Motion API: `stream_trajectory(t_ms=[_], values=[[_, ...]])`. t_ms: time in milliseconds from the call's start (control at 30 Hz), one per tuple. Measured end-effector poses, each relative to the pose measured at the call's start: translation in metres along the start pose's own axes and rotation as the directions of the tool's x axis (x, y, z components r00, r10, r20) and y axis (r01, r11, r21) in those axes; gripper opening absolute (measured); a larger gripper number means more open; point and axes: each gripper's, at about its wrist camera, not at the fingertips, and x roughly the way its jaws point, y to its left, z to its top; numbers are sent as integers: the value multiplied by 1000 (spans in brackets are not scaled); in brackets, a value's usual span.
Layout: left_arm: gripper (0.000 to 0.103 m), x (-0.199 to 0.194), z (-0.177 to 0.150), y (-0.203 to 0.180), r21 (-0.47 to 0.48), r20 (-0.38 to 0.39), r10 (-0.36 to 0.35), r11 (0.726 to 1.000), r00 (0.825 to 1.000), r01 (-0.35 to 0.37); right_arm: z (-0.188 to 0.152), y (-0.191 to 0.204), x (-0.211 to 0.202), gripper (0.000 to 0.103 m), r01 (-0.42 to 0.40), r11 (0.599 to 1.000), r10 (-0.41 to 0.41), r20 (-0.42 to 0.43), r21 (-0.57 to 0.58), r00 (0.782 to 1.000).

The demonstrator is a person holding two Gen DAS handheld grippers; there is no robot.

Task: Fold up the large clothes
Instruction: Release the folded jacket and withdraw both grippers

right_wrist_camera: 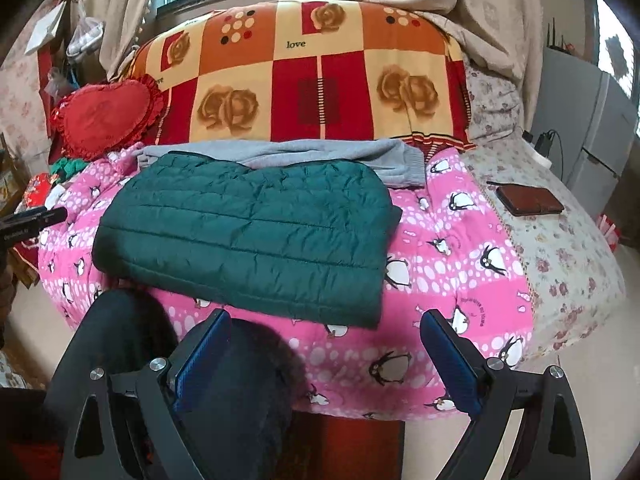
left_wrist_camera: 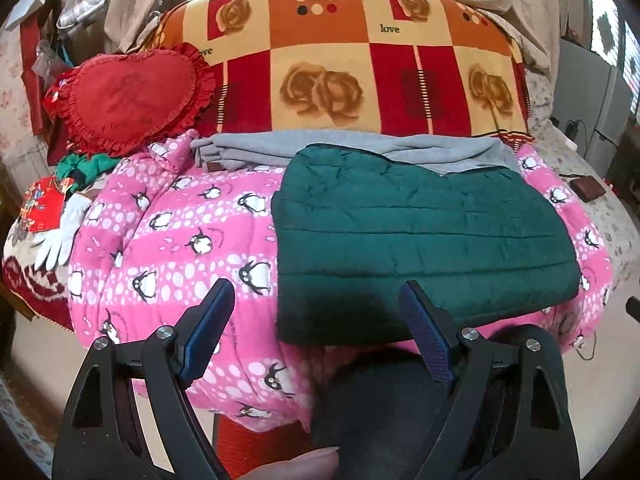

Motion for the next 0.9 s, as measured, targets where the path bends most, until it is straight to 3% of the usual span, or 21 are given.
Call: stream_trajectory(t_ms=[433,900], values=[[85,2,4,-12,-4,-55,-43,999,998,43,8,1,-4,94,20,1000,-20,4,-14,1000],[85,4,4,-13,2,-55,-40,999,998,40,8,-4,-5,94,24,1000,-24,11,-5,1000]])
